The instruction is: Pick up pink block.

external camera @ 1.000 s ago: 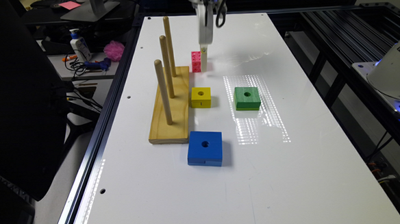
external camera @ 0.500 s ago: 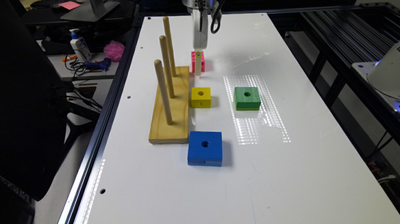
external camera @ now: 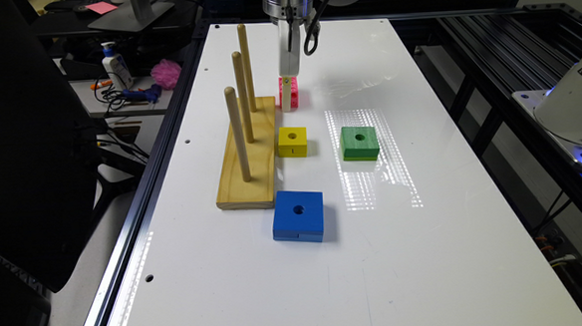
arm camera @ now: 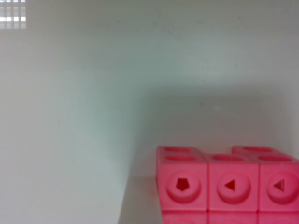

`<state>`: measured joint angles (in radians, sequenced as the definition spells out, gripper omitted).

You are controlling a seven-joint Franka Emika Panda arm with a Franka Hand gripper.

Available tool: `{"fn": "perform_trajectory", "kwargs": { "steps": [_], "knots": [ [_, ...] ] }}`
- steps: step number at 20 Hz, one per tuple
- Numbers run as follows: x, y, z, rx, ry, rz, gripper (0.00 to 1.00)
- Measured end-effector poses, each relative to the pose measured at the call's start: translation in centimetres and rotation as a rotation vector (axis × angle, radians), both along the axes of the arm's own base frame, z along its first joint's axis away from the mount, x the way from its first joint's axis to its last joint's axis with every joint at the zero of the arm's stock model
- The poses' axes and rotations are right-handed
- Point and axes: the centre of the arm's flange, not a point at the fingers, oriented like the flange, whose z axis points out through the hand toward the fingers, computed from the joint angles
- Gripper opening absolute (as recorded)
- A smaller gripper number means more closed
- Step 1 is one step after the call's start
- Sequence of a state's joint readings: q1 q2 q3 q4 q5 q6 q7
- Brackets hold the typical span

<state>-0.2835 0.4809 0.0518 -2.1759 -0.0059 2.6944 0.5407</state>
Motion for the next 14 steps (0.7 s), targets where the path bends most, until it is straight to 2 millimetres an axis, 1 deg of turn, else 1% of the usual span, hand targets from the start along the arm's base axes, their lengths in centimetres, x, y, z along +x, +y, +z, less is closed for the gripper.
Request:
{"fn": "perform_trajectory", "kwargs": {
  "steps": [11, 14],
  "knots": [
    [-0.02, -0.02, 0.02, 0.000, 0.001, 0.000, 0.00],
    [0.06, -0.10, 0.74, -0.001, 0.000, -0.001, 0.00]
  ]
}}
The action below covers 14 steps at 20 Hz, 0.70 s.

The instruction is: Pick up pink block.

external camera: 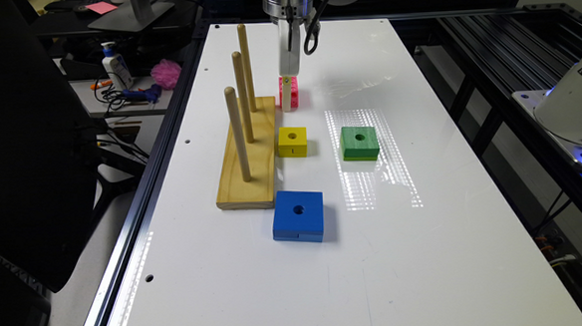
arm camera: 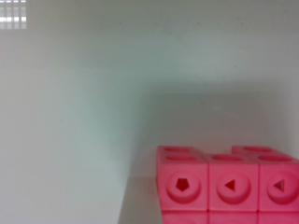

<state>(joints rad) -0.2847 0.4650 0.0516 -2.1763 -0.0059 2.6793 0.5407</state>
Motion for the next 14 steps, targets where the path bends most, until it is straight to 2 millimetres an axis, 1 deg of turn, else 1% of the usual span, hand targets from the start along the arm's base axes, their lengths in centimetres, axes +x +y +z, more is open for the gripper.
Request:
{"fn": "perform_trajectory", "kwargs": {
  "steps": [5, 8, 14],
  "knots": [
    [0.1, -0.1, 1.8, -0.002, 0.001, 0.001, 0.00],
    [0.2, -0.1, 4.2, -0.004, 0.005, 0.001, 0.00],
    [0.0, -0.1, 8.1, -0.007, 0.010, 0.002, 0.00]
  ]
}}
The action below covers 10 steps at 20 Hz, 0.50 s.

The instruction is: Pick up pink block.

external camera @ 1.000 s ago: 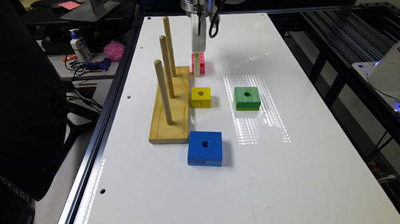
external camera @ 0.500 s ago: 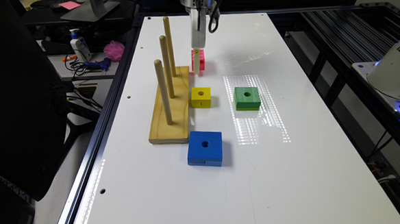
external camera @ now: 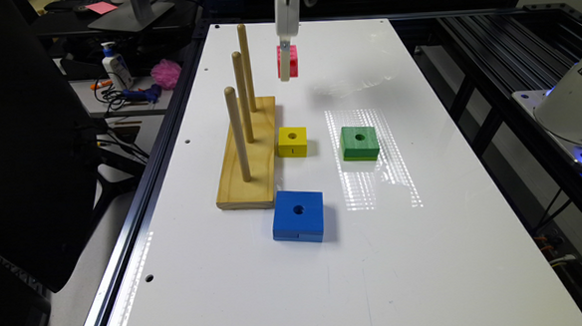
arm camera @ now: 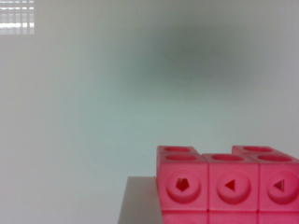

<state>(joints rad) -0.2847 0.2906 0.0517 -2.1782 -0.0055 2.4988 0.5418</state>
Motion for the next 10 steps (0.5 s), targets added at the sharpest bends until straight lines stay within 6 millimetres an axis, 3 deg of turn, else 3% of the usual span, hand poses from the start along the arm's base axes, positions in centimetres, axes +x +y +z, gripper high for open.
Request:
{"fn": "perform_trajectory", "kwargs": {
  "steps": [10],
  "knots": [
    [-0.2, 0.0, 3.7, -0.006, -0.009, 0.000, 0.00]
  ]
}}
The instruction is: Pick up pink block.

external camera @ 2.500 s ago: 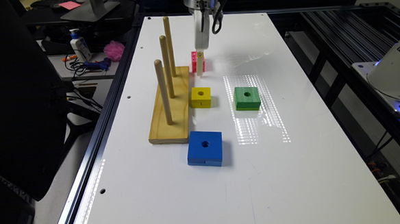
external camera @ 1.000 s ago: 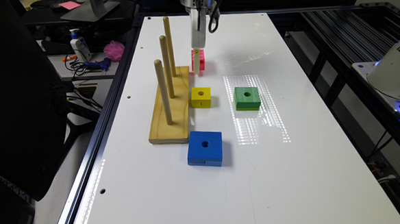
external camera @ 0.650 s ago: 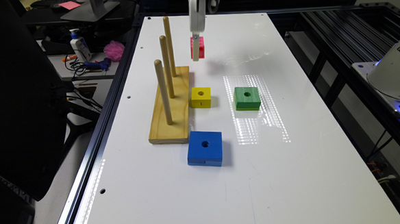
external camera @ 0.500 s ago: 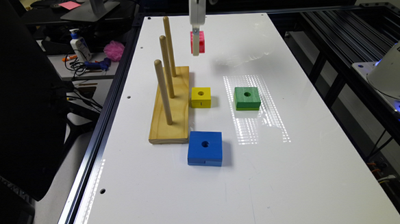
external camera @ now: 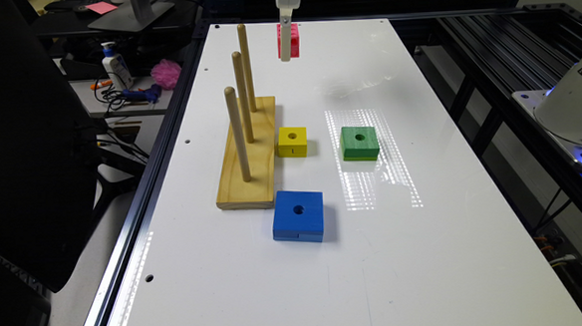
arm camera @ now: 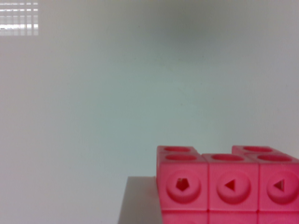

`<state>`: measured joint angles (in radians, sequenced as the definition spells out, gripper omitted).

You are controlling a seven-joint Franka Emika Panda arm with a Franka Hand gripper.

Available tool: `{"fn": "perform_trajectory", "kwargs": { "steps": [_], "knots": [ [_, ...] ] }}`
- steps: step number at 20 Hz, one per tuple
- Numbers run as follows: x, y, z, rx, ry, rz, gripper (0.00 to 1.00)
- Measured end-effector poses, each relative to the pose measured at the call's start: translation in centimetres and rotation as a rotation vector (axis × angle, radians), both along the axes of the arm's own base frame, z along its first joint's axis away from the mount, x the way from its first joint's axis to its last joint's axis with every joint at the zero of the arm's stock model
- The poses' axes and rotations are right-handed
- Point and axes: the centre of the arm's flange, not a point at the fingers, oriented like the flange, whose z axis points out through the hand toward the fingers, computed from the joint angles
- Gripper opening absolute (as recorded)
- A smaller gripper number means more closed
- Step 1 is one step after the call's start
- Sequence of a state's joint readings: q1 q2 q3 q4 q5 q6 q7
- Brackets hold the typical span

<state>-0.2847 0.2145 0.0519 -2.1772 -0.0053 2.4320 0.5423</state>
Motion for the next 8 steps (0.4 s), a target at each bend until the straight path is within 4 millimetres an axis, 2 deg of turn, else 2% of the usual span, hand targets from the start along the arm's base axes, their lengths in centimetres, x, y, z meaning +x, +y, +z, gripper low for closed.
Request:
{"fn": "perform_trajectory", "kwargs": {
  "steps": [4, 8],
  "knots": [
    [-0.5, 0.1, 2.7, -0.003, 0.001, 0.000, 0.00],
    [-0.5, 0.1, 2.9, -0.002, 0.003, 0.000, 0.00]
  ]
}}
